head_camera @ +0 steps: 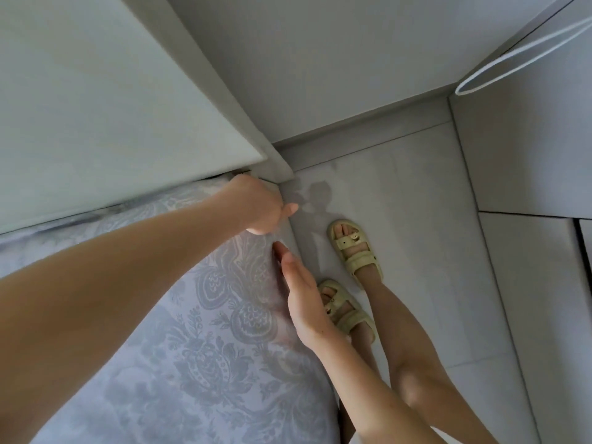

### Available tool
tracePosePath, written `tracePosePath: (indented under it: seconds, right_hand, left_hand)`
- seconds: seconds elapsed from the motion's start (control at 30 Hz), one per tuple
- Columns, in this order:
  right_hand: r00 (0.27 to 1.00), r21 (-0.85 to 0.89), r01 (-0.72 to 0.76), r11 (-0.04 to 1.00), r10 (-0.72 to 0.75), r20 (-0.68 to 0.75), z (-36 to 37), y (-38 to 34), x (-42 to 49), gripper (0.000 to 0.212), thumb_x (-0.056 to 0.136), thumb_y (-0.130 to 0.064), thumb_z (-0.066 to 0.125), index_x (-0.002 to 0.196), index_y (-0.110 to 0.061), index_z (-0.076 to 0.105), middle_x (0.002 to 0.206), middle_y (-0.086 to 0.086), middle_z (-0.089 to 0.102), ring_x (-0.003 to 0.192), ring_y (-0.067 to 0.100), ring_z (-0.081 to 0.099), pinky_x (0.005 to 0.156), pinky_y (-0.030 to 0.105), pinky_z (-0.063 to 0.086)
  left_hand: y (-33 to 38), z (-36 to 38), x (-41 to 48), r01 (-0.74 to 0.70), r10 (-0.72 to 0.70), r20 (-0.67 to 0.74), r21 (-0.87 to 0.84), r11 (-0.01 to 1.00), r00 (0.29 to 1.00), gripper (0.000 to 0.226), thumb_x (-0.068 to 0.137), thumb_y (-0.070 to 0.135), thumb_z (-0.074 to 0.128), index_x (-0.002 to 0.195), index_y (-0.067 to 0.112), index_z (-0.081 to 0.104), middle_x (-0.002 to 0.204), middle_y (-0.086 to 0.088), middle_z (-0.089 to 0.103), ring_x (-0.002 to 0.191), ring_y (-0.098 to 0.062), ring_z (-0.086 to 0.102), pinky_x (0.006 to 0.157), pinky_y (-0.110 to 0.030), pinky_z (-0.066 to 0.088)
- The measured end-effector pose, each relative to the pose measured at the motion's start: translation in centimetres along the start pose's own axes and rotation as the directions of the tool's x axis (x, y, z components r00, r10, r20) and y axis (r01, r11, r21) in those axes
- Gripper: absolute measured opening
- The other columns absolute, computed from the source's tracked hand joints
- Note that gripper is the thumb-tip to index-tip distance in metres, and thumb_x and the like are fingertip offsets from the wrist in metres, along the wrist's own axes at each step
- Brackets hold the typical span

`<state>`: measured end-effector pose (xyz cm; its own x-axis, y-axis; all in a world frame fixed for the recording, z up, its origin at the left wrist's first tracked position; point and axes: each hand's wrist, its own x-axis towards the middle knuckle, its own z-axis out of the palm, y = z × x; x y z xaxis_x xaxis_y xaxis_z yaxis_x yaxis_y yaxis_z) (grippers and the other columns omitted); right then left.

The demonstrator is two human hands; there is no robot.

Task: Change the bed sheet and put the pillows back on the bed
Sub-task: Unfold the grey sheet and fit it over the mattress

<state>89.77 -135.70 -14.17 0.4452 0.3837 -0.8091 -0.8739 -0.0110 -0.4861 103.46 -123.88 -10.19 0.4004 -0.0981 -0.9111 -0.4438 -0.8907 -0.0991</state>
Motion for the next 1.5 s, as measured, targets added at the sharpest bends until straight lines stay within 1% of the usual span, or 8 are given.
tracePosePath:
  seconds: [0.13, 0.3, 0.63, 0.83, 1.07, 1.27, 1.4, 1.5]
  right_hand:
    - [0.983, 0.032, -0.110, 0.993, 0.104, 0.151, -0.3, -1.7, 1.6, 0.046, 0.101, -0.048, 0.024, 0.124, -0.027, 0.056, 0.112, -0.019, 0.062, 0.100, -0.011, 0.058, 0.079, 0.005, 0.044]
    - [0.951, -0.150, -0.228, 0.962, 0.253, 0.175, -0.1, -4.2, 4.1, 0.088, 0.083, -0.079, 0.017, 0.135, -0.016, 0.052, 0.130, 0.002, 0.059, 0.117, 0.014, 0.055, 0.099, 0.028, 0.039]
    - [0.899, -0.035, -0.246, 0.969, 0.242, 0.365, 1.1, -2.1, 4.4, 0.072, 0.084, -0.078, 0.027, 0.137, -0.035, 0.047, 0.133, -0.006, 0.057, 0.123, 0.011, 0.053, 0.107, 0.034, 0.040]
    - [0.896, 0.149, -0.421, 0.895, 0.384, 0.223, -1.3, -0.3, 3.2, 0.084, 0.087, -0.075, 0.016, 0.127, -0.015, 0.058, 0.120, 0.006, 0.066, 0.114, 0.020, 0.060, 0.098, 0.035, 0.046]
    - [0.936, 0.162, -0.352, 0.922, 0.342, 0.087, -3.9, 3.7, -2.5, 0.065, 0.094, -0.059, 0.023, 0.127, -0.015, 0.058, 0.119, 0.002, 0.067, 0.109, 0.012, 0.063, 0.094, 0.027, 0.048]
    - [0.869, -0.289, -0.472, 0.833, 0.494, 0.006, -2.7, 0.9, 0.1, 0.087, 0.087, -0.075, 0.013, 0.117, -0.012, 0.066, 0.106, 0.008, 0.071, 0.098, 0.021, 0.066, 0.090, 0.035, 0.051]
    - [0.959, -0.859, -0.125, 0.496, -0.160, -0.232, -0.9, -3.5, -1.3, 0.065, 0.101, -0.048, 0.020, 0.068, -0.007, 0.059, 0.064, 0.006, 0.059, 0.072, 0.029, 0.061, 0.063, 0.033, 0.041]
    - [0.828, -0.936, 0.215, 0.279, -0.561, 0.023, 3.8, -7.3, -4.0, 0.043, 0.101, -0.026, 0.037, 0.061, -0.011, 0.043, 0.053, -0.001, 0.044, 0.052, 0.019, 0.045, 0.049, 0.032, 0.028]
  left_hand:
    - [-0.6, 0.4, -0.4, 0.013, -0.014, -0.033, -0.036, 0.999, 0.999, 0.065, 0.099, 0.049, 0.003, 0.133, 0.007, 0.041, 0.129, -0.016, 0.054, 0.119, -0.031, 0.050, 0.091, -0.035, 0.036]
    - [-0.8, 0.0, -0.2, -0.043, 0.027, -0.131, -0.116, 0.992, 0.991, 0.058, 0.100, 0.047, 0.007, 0.119, 0.013, 0.051, 0.119, -0.011, 0.060, 0.113, -0.027, 0.053, 0.076, -0.032, 0.028]
    - [-1.6, 0.8, -0.6, -0.059, 0.047, -0.103, -0.117, 0.991, 0.994, 0.066, 0.099, 0.049, 0.003, 0.123, 0.011, 0.050, 0.125, -0.012, 0.058, 0.122, -0.028, 0.049, 0.092, -0.032, 0.034]
    - [-1.8, 1.2, -1.3, -0.226, 0.120, -0.435, -0.200, 0.953, 0.892, 0.057, 0.092, 0.055, 0.001, 0.066, 0.022, 0.040, 0.063, 0.002, 0.047, 0.086, -0.028, 0.057, 0.070, -0.032, 0.038]
    - [1.6, 4.8, -3.3, -0.339, 0.332, -0.459, 0.069, 0.938, 0.824, 0.085, 0.085, 0.055, -0.011, 0.077, 0.019, 0.066, 0.075, 0.003, 0.065, 0.078, -0.019, 0.056, 0.093, -0.033, 0.037]
    - [0.8, 7.0, -6.0, -0.363, 0.018, -0.709, -0.338, 0.868, 0.705, 0.061, 0.097, 0.045, 0.017, 0.089, 0.012, 0.068, 0.090, 0.000, 0.069, 0.089, -0.023, 0.062, 0.089, -0.039, 0.045]
    - [-0.5, 10.4, -10.8, -0.316, -0.284, -0.777, -0.519, 0.795, 0.562, 0.042, 0.096, 0.033, 0.035, 0.085, 0.013, 0.071, 0.090, 0.002, 0.071, 0.086, -0.021, 0.064, 0.083, -0.032, 0.046]
    - [-2.4, 15.2, -15.7, -0.047, -0.626, -0.600, -0.739, 0.672, 0.498, 0.044, 0.093, 0.034, 0.036, 0.073, 0.013, 0.070, 0.073, 0.000, 0.067, 0.069, -0.026, 0.060, 0.073, -0.033, 0.039]
